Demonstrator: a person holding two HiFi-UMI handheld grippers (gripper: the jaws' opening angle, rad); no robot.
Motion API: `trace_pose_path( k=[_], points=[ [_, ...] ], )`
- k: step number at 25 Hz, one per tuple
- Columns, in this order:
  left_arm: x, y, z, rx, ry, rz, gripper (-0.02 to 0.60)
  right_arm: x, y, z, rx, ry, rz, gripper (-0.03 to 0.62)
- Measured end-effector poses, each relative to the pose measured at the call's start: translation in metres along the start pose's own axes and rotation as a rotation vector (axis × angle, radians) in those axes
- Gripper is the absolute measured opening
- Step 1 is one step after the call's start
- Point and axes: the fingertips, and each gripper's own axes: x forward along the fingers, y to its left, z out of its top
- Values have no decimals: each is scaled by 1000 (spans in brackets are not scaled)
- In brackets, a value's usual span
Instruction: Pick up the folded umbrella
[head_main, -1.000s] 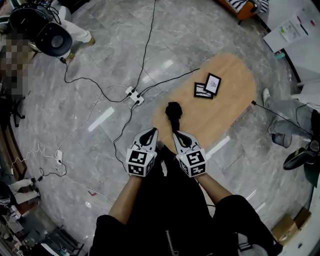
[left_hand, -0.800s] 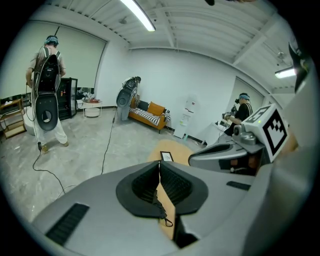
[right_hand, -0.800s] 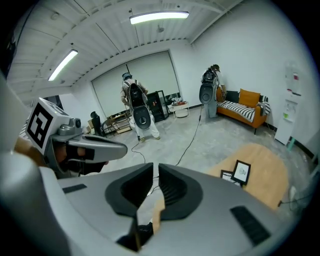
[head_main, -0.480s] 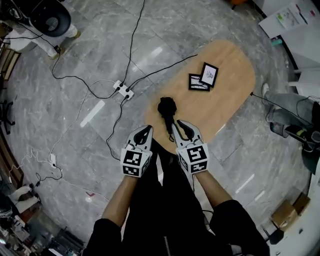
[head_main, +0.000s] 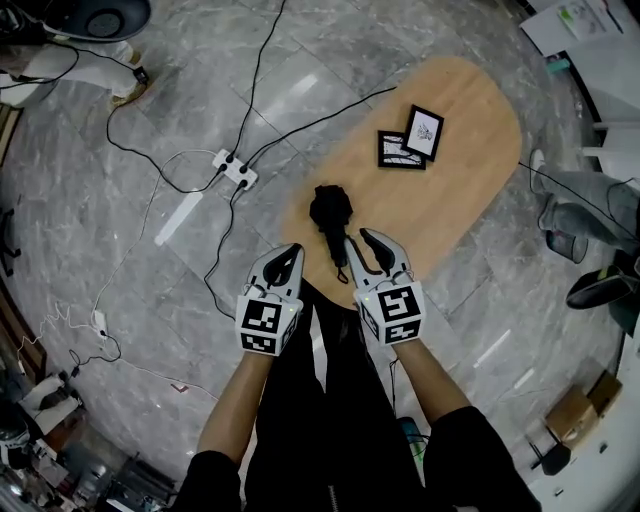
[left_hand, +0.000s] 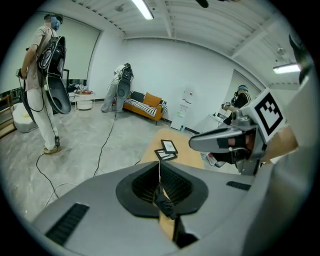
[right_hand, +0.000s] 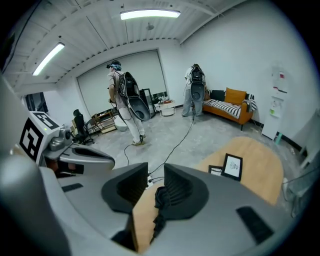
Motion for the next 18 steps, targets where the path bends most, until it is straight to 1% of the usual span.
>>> trace_pose_path(
  k=[6,9,12,18],
  points=[
    [11,7,-29,0,34,-5,15,24,-4,-32,33,32,-15,118],
    [10,9,-37,-6,32,-7,15,34,-6,-43,41,44,-22,137],
    [9,13,-43,-11,38,-11,17,48,-5,-57,50,71,-22,137],
    [6,15,-54,-16,49,-31,17,71,1,-79,83,103,-7,176]
  ],
)
